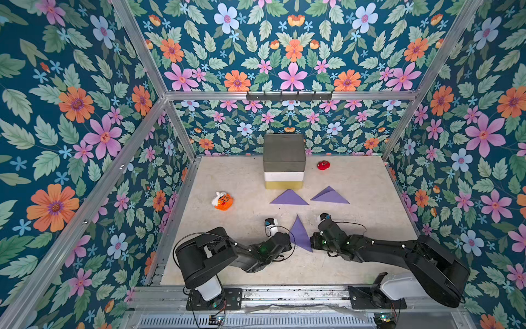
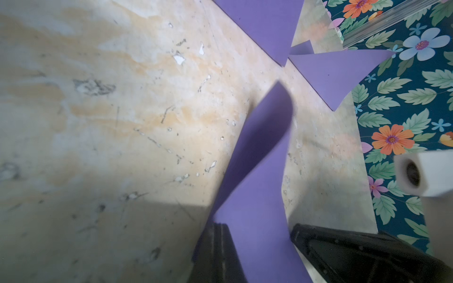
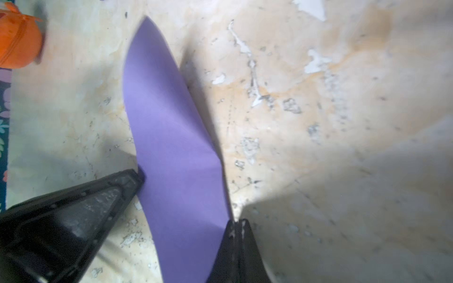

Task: Fold the square paper diagonally
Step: Fold the paper at the center of the board.

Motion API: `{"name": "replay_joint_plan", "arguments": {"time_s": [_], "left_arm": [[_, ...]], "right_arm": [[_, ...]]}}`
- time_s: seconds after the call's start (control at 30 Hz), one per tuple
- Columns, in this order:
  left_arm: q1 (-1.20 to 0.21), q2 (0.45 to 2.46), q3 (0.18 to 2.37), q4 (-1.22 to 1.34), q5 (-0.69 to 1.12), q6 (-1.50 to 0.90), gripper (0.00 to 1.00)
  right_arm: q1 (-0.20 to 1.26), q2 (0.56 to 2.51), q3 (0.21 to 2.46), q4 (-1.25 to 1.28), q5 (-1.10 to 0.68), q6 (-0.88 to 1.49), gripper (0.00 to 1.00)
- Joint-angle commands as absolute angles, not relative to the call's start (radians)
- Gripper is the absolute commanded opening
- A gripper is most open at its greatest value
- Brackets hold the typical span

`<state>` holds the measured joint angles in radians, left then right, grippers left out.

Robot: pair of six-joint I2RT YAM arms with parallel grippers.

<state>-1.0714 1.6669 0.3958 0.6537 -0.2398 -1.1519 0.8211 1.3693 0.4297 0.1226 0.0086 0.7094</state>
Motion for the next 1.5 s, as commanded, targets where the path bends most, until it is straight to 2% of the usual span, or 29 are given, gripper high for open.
{"name": "replay_joint_plan", "arguments": {"time_s": [0.0,0.3,0.5,0.83,1.47], "left_arm": [[-1.072,1.693,0.372,0.255,-0.181,-1.149,0.00],[-1.074,1.687,0.371,0.253,-0.183,-1.146,0.00],[-1.076,1.684,0.373,0.253,-0.186,-1.150,0.00],[-1.078,1.685,0.379,0.242,-0.190,-1.150,0.00],[-1.079,1.683,0.372,0.241,-0.196,-1.151,0.00]], "right_arm": [[0.809,1.334,0.422,-0.037,0.067,0.702,0.00],[0.827,1.216,0.517,-0.014,-0.022,0.729,0.00],[0.890,1.297,0.584,-0.013,-0.026,0.730,0.00],[0.894,1.378,0.526,-0.025,-0.037,0.741,0.00],[0.894,1.359,0.515,-0.272,0.113,0.768,0.00]]}}
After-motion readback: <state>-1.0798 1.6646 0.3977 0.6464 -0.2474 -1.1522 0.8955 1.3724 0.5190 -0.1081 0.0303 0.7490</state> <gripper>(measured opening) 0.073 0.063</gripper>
